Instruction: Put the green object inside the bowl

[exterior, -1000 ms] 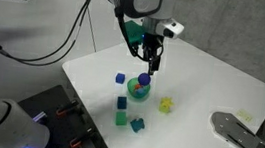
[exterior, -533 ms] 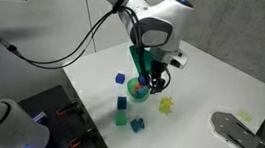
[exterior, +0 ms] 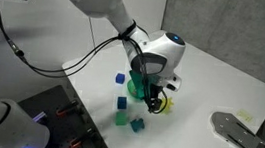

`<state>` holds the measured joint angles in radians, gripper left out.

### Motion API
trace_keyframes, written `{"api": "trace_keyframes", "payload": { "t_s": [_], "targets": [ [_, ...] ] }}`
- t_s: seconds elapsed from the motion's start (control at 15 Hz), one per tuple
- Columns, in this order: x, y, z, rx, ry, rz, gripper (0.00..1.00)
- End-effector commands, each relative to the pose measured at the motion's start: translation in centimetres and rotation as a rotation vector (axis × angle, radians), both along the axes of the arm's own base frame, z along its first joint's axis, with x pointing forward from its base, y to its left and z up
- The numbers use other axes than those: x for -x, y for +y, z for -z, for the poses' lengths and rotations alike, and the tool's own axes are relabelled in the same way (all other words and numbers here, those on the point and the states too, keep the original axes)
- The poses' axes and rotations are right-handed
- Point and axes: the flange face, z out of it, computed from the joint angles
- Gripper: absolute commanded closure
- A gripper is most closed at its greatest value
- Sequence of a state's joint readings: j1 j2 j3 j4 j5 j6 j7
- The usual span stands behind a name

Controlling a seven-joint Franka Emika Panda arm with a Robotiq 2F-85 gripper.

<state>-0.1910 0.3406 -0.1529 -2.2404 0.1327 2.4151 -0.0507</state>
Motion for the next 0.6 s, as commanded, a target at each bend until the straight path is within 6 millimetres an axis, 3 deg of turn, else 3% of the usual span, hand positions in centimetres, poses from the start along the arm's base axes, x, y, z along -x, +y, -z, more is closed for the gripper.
{"api": "trace_keyframes", "payload": {
  "t_s": [0.0,0.53],
  "targets": [
    [0.8,-0.1,3.7,0.020,-0.008,-0.020,0.00],
    [3.2,0.1,10.3,0.063,0.007,-0.027,0.00]
  ]
}}
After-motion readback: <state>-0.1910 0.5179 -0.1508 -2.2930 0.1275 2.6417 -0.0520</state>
